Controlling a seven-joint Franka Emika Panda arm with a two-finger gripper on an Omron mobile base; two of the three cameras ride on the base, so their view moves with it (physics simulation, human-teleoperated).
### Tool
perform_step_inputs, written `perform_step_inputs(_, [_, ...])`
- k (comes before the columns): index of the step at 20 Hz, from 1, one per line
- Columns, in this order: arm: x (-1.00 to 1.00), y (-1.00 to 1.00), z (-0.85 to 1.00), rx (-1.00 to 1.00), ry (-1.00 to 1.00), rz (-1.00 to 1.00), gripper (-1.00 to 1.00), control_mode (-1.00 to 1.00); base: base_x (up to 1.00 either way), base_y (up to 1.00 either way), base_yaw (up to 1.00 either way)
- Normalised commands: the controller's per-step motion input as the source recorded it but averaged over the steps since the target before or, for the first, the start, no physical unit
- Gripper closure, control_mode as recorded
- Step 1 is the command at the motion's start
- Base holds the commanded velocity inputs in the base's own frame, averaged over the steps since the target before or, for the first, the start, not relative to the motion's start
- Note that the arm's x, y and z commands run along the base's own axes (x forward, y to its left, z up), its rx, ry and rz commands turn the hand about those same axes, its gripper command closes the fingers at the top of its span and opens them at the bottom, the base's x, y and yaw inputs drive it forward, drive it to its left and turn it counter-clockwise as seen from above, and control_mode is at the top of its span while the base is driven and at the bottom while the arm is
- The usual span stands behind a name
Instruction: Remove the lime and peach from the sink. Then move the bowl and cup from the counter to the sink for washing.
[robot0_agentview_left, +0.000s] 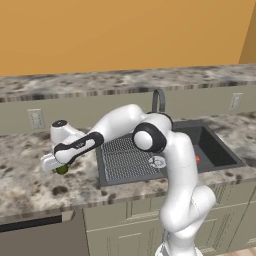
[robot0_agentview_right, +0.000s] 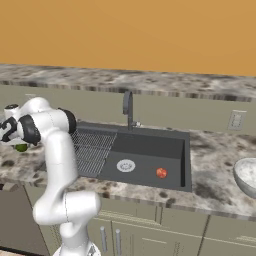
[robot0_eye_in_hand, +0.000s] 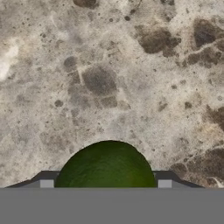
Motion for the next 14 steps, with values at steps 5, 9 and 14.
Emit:
perform_step_inputs(5, [0.0, 0.04, -0.26, 0.0, 0.0, 0.0, 1.0, -1.0, 0.0, 0.0, 0.0])
perform_step_inputs(9, [0.0, 0.01, -0.22, 0.0, 0.0, 0.0, -1.0, -1.0, 0.0, 0.0, 0.0])
perform_step_inputs(14, [0.0, 0.0, -0.16, 0.0, 0.0, -0.01, -1.0, -1.0, 0.0, 0.0, 0.0])
